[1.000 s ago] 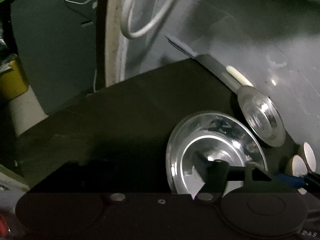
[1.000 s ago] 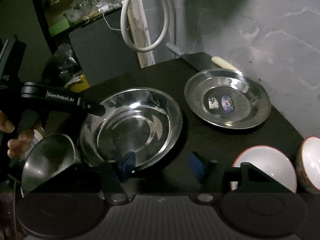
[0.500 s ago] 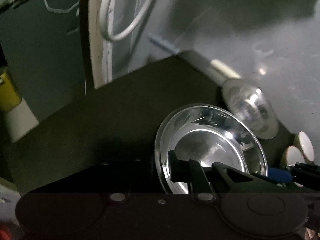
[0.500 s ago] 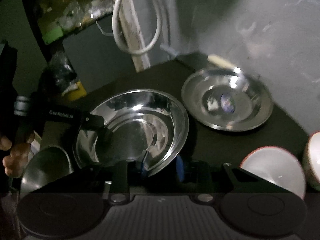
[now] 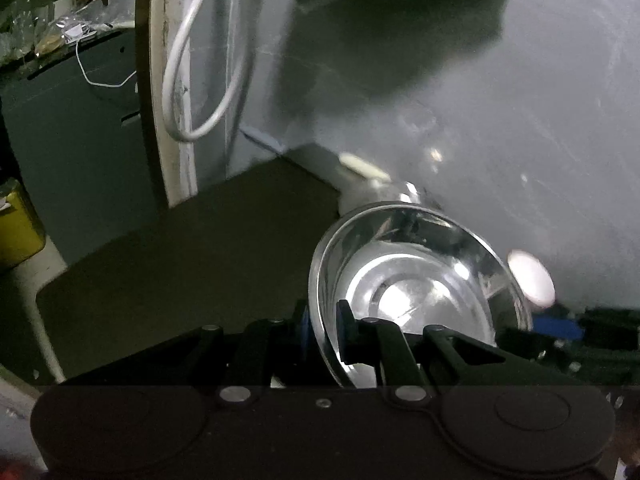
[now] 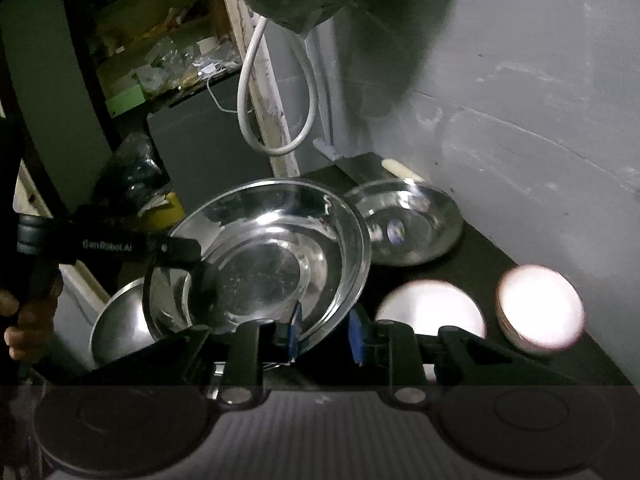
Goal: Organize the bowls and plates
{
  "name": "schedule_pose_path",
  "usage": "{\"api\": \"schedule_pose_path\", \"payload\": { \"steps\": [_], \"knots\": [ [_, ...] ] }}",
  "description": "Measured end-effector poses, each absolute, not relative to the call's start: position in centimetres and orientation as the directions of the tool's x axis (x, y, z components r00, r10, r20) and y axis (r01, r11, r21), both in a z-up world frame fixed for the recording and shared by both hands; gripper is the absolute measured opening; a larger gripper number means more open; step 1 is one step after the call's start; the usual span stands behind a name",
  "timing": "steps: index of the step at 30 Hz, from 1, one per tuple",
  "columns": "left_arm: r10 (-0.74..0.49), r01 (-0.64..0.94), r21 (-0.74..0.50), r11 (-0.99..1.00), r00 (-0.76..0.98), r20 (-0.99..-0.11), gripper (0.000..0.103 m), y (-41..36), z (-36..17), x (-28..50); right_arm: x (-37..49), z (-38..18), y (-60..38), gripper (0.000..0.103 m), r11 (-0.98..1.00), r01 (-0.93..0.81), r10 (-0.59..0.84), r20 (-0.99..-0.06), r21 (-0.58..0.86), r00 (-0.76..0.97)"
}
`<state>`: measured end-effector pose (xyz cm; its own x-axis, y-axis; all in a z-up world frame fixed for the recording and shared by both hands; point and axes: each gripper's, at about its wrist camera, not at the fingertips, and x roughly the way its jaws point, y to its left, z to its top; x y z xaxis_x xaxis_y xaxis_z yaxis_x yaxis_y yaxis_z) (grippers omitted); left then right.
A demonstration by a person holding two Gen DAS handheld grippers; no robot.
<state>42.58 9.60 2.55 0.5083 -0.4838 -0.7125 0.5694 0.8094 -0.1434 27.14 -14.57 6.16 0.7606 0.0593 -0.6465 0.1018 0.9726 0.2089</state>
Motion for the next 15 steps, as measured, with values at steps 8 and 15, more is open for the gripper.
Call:
{"api": "schedule_pose_path", "payload": {
  "steps": [8,15],
  "knots": [
    [-0.421,0.509,-0.169,0.844,0.434,-0.796,0.017,10.7,-0.3,35.5,21.8,5.0,-13.7,0.028,0.974,0.091,0.084,-0.697,0.210,0.712],
    [-0.327,0.480,-0.076,0.874,0.465,-0.823,0.019,11.2,-1.5,32.6,20.4,3.3,-11.8,0.028,0.980,0.052,0.108,-0.736,0.192,0.669]
  ]
}}
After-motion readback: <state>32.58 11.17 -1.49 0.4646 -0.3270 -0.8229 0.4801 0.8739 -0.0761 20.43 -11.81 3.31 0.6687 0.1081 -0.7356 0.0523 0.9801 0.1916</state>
